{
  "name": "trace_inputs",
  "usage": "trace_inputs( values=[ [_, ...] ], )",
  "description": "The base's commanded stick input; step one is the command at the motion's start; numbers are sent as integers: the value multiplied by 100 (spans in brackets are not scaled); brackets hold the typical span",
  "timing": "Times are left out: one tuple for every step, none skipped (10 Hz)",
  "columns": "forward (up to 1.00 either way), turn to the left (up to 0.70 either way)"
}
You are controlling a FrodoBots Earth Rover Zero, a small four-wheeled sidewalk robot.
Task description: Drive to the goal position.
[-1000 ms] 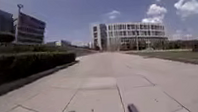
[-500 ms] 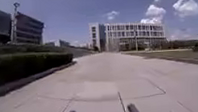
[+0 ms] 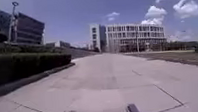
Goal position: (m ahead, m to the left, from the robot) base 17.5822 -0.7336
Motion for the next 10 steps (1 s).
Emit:
trace_inputs(
  values=[
    [70,0],
    [70,0],
    [70,0],
    [70,0],
    [70,0],
    [70,0],
    [70,0],
    [70,0],
    [70,0],
    [70,0]
  ],
)
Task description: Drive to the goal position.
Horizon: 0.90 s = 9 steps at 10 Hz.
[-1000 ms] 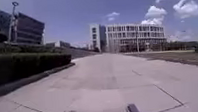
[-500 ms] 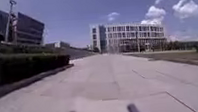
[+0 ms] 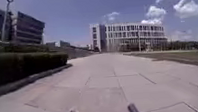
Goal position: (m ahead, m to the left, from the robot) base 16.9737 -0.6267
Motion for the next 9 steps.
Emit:
trace_inputs(
  values=[
    [70,0],
    [70,0],
    [70,0],
    [70,0],
    [70,0],
    [70,0],
    [70,0],
    [70,0],
    [70,0]
  ],
)
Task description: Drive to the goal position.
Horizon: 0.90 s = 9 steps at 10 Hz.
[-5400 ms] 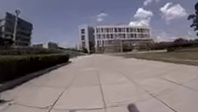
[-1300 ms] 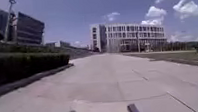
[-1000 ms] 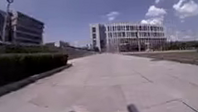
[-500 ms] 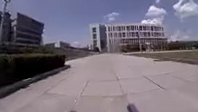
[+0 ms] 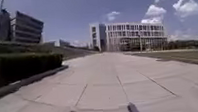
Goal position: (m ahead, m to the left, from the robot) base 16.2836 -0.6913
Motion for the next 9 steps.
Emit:
trace_inputs(
  values=[
    [70,0],
    [70,0],
    [70,0],
    [70,0],
    [70,0],
    [70,0],
    [70,0],
    [70,0],
    [70,0]
  ],
)
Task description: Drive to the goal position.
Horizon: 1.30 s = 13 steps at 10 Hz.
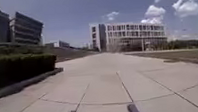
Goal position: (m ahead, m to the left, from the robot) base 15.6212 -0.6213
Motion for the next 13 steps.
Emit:
trace_inputs(
  values=[
    [70,0],
    [70,0],
    [70,0],
    [70,0],
    [70,0],
    [70,0],
    [70,0],
    [70,0],
    [70,0],
    [70,0],
    [70,0],
    [70,0],
    [70,0]
  ],
)
